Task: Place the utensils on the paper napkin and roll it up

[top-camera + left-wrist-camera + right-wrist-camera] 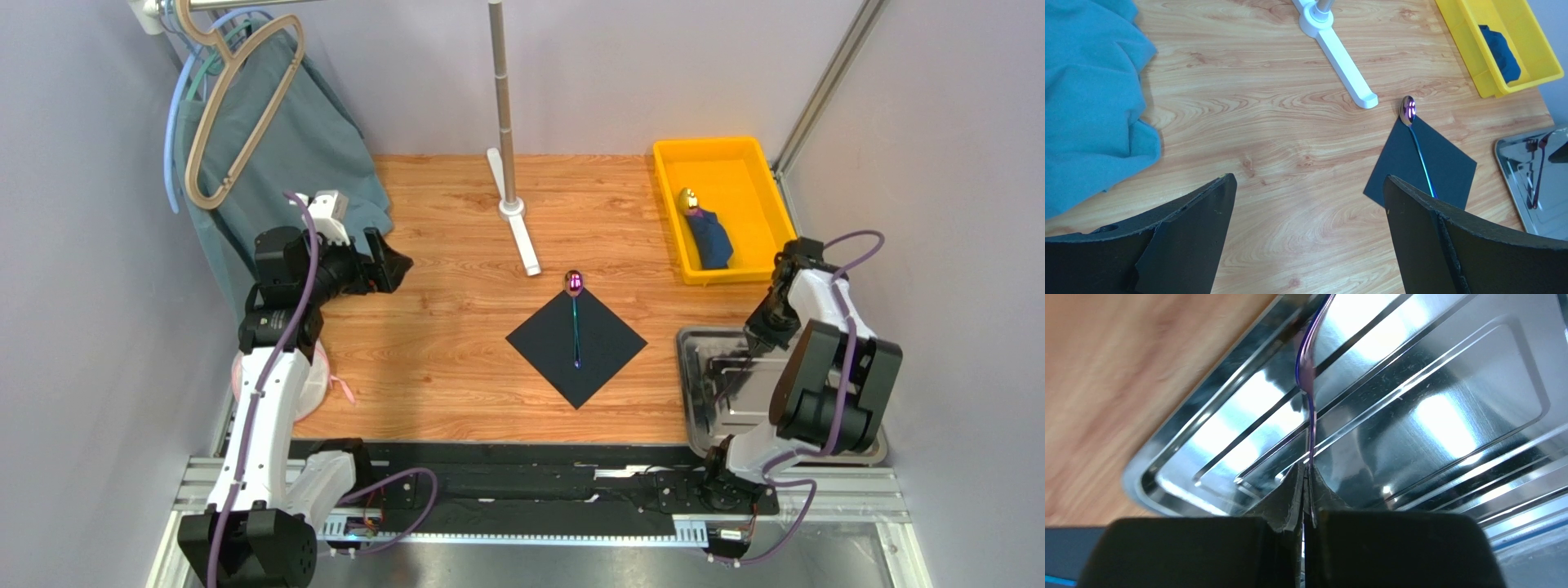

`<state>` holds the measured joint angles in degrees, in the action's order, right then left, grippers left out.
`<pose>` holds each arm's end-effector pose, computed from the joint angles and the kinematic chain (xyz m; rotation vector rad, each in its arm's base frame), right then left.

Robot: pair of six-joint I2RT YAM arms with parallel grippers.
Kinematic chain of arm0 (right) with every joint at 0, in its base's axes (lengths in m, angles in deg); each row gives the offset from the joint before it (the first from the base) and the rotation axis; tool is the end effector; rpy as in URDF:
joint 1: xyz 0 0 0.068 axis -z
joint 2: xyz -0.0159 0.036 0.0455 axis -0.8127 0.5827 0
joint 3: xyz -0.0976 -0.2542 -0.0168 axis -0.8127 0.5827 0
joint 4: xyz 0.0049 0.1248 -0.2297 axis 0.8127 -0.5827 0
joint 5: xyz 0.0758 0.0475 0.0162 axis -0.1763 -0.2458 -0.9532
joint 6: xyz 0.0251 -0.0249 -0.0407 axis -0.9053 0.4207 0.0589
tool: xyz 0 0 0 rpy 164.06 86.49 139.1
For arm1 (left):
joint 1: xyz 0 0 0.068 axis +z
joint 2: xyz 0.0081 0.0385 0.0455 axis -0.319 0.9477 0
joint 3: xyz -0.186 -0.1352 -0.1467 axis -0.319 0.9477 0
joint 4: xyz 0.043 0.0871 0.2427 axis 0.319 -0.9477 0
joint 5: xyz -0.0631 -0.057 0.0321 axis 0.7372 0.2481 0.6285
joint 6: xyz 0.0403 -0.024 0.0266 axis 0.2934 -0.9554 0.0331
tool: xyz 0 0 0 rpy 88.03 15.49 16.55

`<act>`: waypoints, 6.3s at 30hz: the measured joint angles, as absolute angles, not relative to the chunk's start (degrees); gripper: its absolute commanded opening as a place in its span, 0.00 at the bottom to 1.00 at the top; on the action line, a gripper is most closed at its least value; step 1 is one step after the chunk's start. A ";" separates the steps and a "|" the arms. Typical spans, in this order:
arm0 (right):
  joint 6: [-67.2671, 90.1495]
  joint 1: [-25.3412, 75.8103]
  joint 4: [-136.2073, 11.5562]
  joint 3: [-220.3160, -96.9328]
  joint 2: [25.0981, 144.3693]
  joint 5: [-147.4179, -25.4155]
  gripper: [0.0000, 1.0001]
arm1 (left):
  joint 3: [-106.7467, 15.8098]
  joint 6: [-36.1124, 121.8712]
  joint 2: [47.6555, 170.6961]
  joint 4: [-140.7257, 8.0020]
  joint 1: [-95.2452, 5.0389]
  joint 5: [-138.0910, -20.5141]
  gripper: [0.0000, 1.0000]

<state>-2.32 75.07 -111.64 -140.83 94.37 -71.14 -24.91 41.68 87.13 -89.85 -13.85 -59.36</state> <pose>0.2559 -0.1019 0.1864 1.0728 2.8117 -0.2011 0.2067 0.0003 0.3364 0.0222 1.9680 -0.5762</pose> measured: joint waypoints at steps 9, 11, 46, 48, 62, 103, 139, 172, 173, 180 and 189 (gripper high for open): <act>-0.22 68.80 -112.97 -144.99 81.54 -77.43 0.06 | -25.02 41.95 86.89 -90.16 -13.85 -58.75 0.99; 0.41 66.92 -113.41 -145.42 81.12 -78.26 0.10 | -25.05 41.97 86.65 -90.42 -13.85 -58.72 0.99; 7.58 73.91 -114.07 -143.76 103.68 -74.50 0.02 | -25.11 42.30 87.55 -90.03 -13.87 -57.63 0.99; 7.56 73.98 -114.44 -143.79 103.68 -74.22 0.00 | -25.11 42.32 87.55 -89.98 -13.87 -57.61 0.99; 8.10 74.44 -115.01 -143.81 94.13 -75.27 0.00 | -25.35 42.65 87.79 -90.22 -13.92 -57.61 0.99; -6.45 28.60 -110.42 -168.51 115.33 -87.70 0.00 | -25.55 42.82 87.64 -91.40 -13.98 -58.05 0.99; -5.23 28.12 -112.06 -172.26 121.39 -86.79 0.07 | -25.55 43.04 89.38 -91.45 -13.98 -58.07 0.99; -2.13 30.46 -113.06 -170.80 110.41 -94.68 0.40 | -28.54 60.85 88.95 -97.76 -22.88 -53.98 0.99; -1.69 31.27 -112.80 -169.82 108.58 -95.49 0.40 | -28.54 63.61 88.71 -98.33 -25.94 -53.63 0.99; 0.61 40.06 -110.07 -155.02 101.23 -101.69 0.33 | -28.35 78.45 93.80 -98.33 -54.70 -57.67 0.69; 0.98 41.96 -108.19 -151.35 100.82 -104.86 0.36 | -29.64 85.97 118.37 -88.17 -75.53 -64.78 0.43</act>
